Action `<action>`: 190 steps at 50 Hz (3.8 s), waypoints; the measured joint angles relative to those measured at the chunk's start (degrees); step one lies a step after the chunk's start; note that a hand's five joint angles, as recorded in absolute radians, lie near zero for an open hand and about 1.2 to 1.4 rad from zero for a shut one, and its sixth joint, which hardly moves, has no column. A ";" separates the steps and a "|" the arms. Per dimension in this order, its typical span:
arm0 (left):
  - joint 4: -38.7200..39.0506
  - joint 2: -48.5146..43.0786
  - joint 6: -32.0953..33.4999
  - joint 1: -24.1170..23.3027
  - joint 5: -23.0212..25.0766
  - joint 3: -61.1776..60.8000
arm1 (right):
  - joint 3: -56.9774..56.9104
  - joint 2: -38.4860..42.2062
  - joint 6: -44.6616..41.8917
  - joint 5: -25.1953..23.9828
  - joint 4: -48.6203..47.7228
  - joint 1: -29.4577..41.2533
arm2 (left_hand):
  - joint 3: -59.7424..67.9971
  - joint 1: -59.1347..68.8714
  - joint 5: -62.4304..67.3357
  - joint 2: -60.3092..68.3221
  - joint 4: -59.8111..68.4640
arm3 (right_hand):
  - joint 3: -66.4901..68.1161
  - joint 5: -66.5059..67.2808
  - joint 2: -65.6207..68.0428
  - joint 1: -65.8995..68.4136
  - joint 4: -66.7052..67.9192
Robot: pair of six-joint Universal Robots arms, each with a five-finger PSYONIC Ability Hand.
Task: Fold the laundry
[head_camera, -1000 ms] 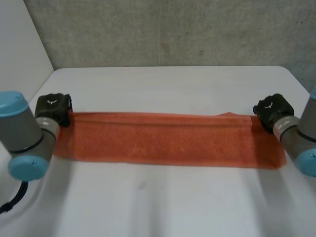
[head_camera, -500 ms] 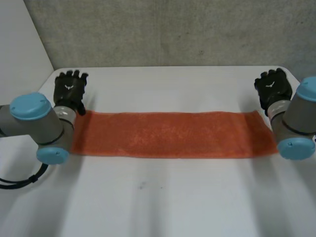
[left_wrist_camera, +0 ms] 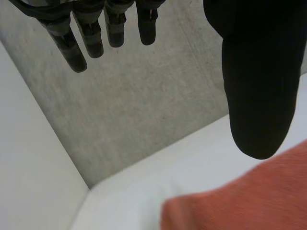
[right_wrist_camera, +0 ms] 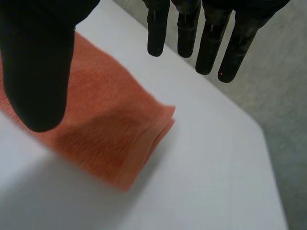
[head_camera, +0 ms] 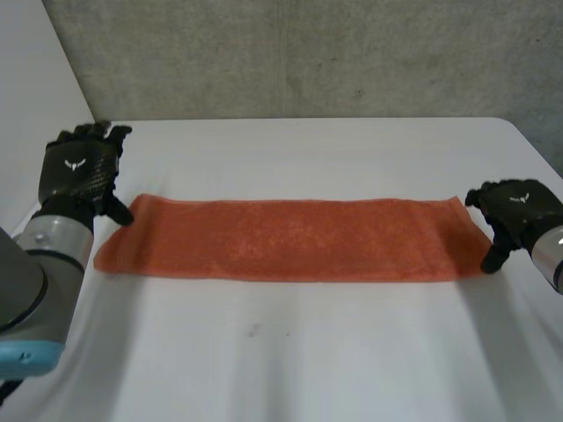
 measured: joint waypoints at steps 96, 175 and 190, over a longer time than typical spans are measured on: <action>-5.79 0.61 -7.66 -0.58 -6.57 -4.38 | -28.15 18.79 20.46 22.36 -1.36 16.44 | 0.00 0.00 0.00 -0.02 -0.13 | 4.96 4.61 5.37 5.15 4.32; -5.87 -0.61 -7.48 -1.14 -6.45 -4.32 | -39.86 37.10 28.69 -2.59 -4.14 43.15 | 0.00 0.00 0.00 -0.04 -0.13 | -5.42 -4.13 -5.29 -3.84 -5.09; -5.68 -4.86 -6.96 -10.40 -1.76 1.85 | -14.26 12.82 22.54 5.05 -1.98 26.73 | -0.16 0.00 0.00 -0.04 -0.13 | -6.66 -4.72 -6.12 -3.88 -5.62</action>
